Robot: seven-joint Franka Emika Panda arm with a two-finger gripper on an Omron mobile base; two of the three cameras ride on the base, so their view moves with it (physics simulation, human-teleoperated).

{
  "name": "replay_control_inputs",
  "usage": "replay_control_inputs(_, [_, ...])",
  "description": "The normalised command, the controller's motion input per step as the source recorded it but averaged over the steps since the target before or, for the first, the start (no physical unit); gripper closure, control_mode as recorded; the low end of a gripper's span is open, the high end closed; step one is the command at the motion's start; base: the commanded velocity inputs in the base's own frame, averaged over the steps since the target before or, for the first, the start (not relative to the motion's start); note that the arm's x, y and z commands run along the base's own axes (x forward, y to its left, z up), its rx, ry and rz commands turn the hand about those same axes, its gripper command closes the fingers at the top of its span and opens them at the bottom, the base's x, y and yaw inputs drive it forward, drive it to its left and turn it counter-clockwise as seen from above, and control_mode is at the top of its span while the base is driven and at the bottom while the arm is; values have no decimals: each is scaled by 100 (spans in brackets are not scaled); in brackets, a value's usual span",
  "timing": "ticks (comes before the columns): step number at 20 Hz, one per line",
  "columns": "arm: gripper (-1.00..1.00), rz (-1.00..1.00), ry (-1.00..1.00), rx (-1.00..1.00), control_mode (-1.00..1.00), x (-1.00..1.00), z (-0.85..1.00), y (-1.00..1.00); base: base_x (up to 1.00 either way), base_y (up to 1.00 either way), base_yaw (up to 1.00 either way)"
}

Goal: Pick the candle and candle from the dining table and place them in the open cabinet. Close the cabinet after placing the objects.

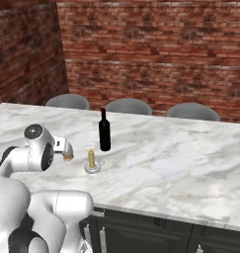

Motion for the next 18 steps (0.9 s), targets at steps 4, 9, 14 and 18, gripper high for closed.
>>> replay_control_inputs(4, [-100, 0, 1, 3, -100, 31, -31, -1, 0, 0, 0])
replay_control_inputs(9, [-100, 0, 1, 3, -100, 22, -30, -13, 0, 0, 0])
replay_control_inputs(14, [-100, 0, 1, 0, -100, 11, -27, -11, 0, 0, 0])
replay_control_inputs(18, [-100, 0, 0, 0, -100, 4, -32, -1, 0, 0, 0])
